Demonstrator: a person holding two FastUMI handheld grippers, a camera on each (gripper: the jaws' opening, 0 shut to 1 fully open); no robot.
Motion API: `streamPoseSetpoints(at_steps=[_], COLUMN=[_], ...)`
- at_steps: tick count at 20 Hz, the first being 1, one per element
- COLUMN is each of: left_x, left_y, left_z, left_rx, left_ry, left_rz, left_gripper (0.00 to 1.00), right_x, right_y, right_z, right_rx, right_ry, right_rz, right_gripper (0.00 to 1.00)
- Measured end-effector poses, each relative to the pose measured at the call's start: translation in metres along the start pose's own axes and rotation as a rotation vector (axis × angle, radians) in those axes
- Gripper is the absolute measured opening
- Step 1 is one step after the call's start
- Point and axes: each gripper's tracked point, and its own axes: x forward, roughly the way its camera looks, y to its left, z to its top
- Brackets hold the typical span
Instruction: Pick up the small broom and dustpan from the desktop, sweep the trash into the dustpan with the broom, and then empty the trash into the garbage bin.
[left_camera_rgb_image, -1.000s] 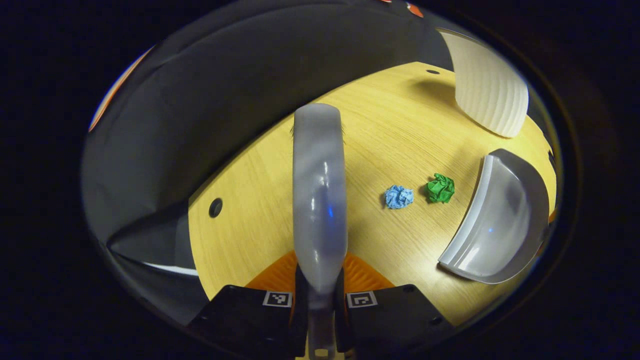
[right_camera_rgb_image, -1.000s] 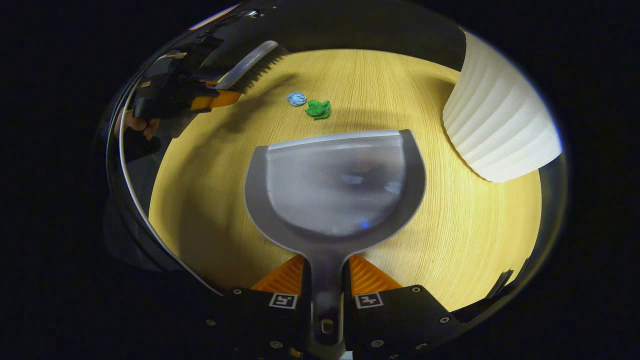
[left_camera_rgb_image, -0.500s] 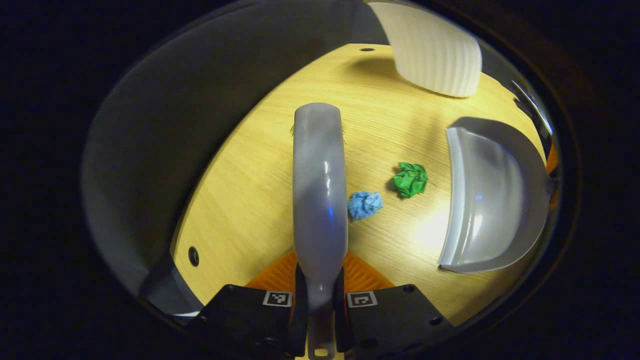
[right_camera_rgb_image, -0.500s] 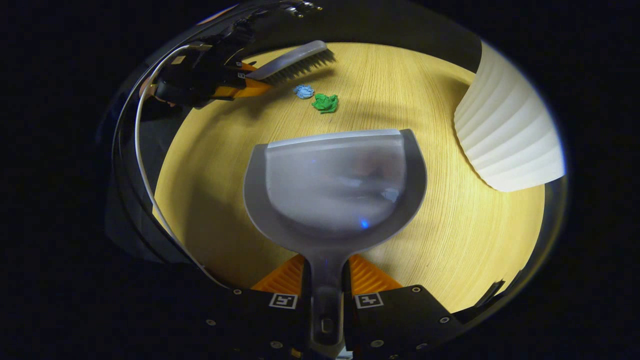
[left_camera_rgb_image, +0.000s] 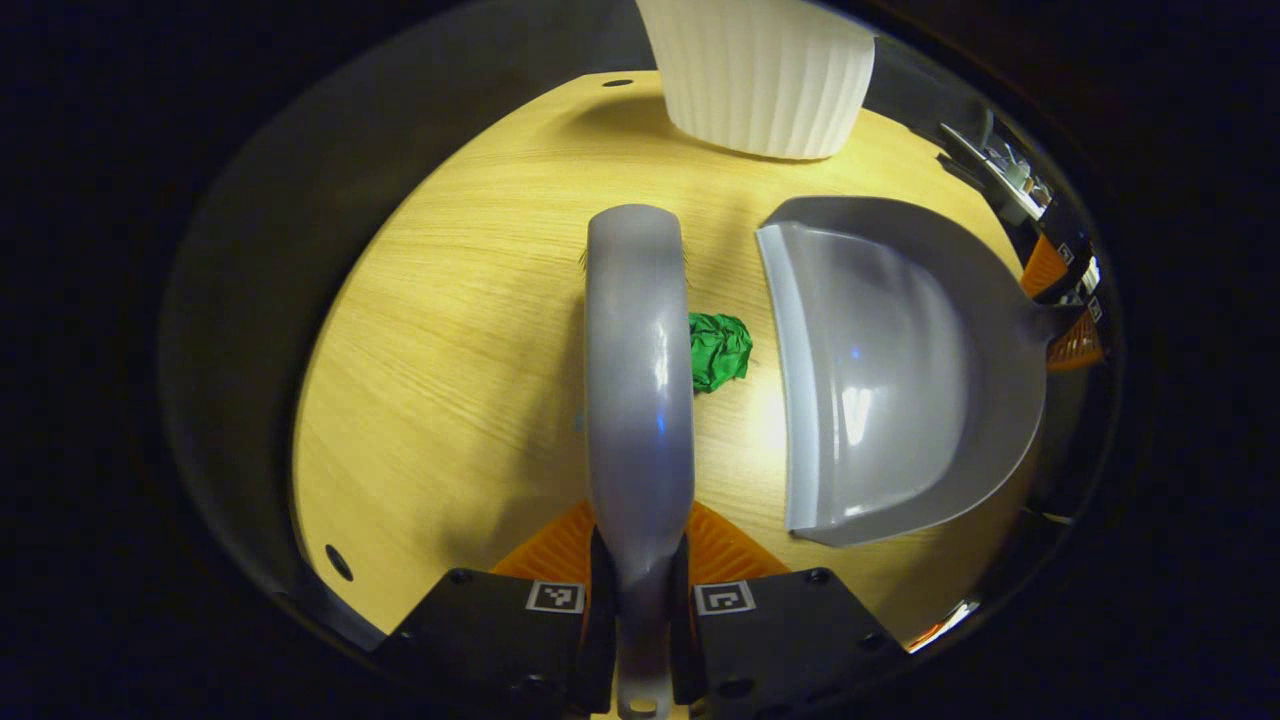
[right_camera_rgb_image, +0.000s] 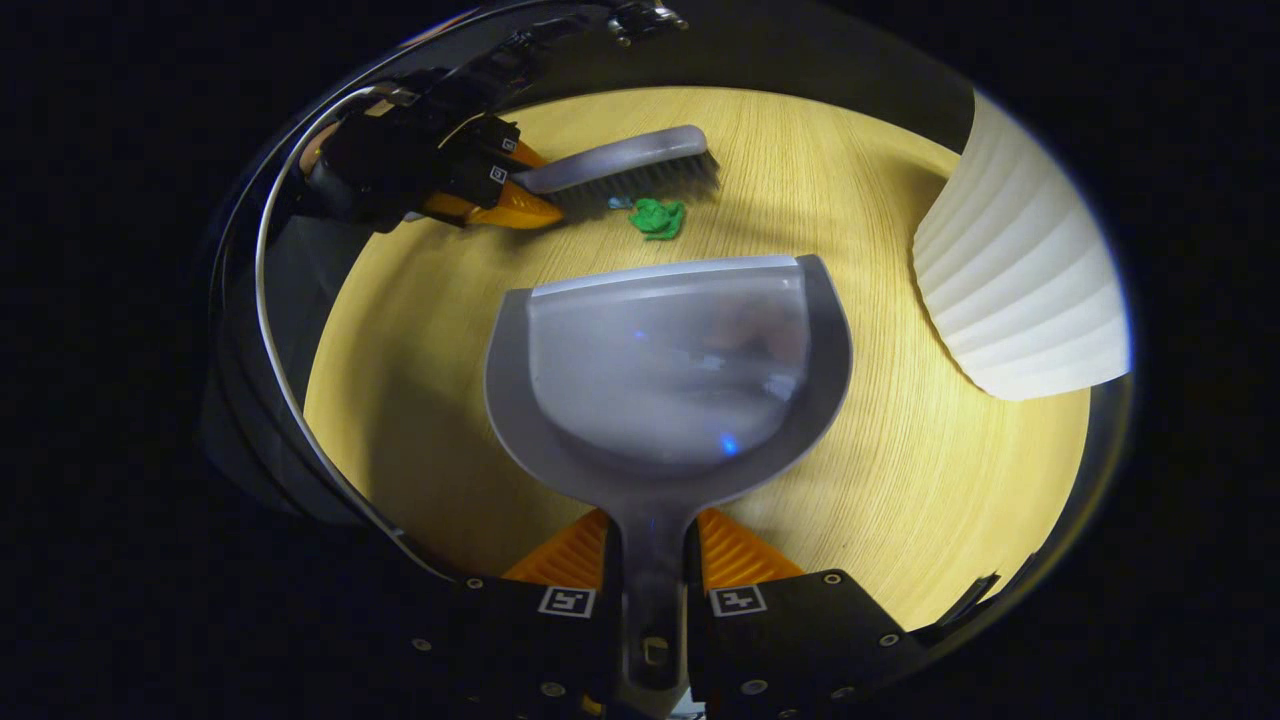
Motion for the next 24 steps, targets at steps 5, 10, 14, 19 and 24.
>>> streamPoseSetpoints(at_steps=[5, 10, 14, 19, 24], left_x=[-0.014, -0.031, -0.03, -0.045, -0.041], left_y=[-0.034, -0.058, -0.06, -0.03, -0.002], left_z=[0.011, 0.014, 0.014, 0.01, -0.004], left_rx=[0.005, -0.029, -0.061, -0.152, -0.194], left_ry=[0.007, 0.004, -0.006, -0.024, 0.01], left_rz=[-0.133, -0.21, -0.227, -0.178, -0.08], left_gripper=[0.26, 0.26, 0.26, 0.26, 0.26], right_x=[0.002, 0.005, 0.004, 0.003, 0.005], right_y=[-0.003, -0.004, -0.005, -0.007, -0.008], right_z=[0.006, 0.009, 0.008, 0.003, 0.002], right_rx=[0.007, 0.007, 0.007, 0.005, 0.003], right_ry=[-0.007, -0.003, -0.005, 0.005, 0.008], right_rz=[0.007, 0.008, 0.008, 0.007, 0.001], right_gripper=[0.27, 0.27, 0.27, 0.27, 0.27])
